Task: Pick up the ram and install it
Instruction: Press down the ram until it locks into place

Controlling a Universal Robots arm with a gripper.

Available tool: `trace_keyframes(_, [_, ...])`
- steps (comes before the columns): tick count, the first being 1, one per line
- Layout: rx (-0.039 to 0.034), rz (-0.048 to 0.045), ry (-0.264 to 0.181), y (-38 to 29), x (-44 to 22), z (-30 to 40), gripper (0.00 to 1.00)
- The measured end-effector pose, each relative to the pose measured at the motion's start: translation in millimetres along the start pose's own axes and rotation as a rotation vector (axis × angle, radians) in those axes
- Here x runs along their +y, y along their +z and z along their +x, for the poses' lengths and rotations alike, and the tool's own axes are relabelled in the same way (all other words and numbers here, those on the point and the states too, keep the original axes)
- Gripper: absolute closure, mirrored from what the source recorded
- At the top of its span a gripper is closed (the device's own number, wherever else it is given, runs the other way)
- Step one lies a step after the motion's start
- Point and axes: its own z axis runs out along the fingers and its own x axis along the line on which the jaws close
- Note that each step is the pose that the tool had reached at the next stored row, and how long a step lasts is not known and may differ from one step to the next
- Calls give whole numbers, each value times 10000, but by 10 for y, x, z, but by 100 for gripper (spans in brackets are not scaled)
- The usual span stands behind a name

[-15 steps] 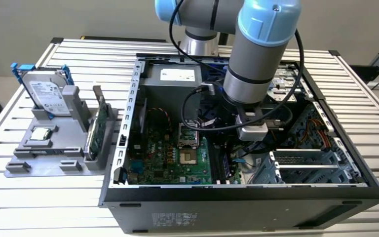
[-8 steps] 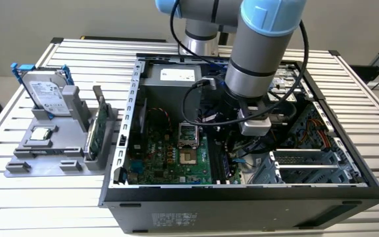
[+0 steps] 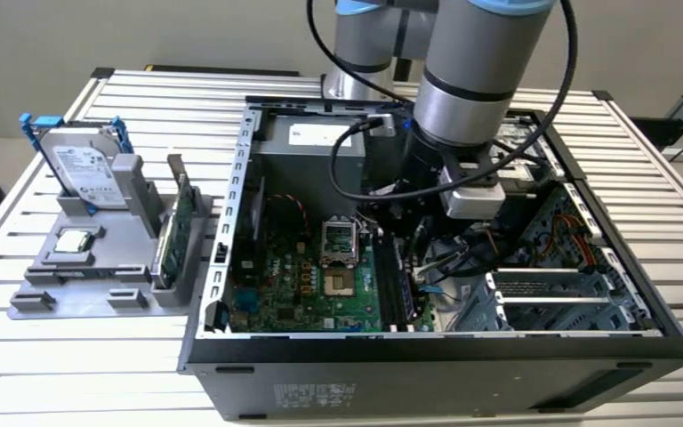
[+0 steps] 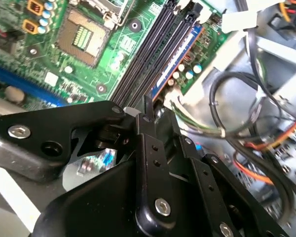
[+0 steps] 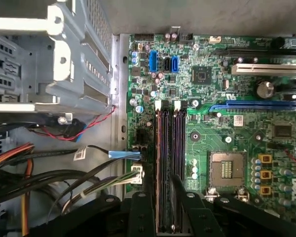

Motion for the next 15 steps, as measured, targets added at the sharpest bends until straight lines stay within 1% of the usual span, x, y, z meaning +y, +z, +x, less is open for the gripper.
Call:
trace_keyframes(1, [0,-1,0,-13,1,0,0])
trace_keyframes(2, [0,1,0,-16,2,0,100])
trace_keyframes(15, [0,0,1,-63,11,-1,100])
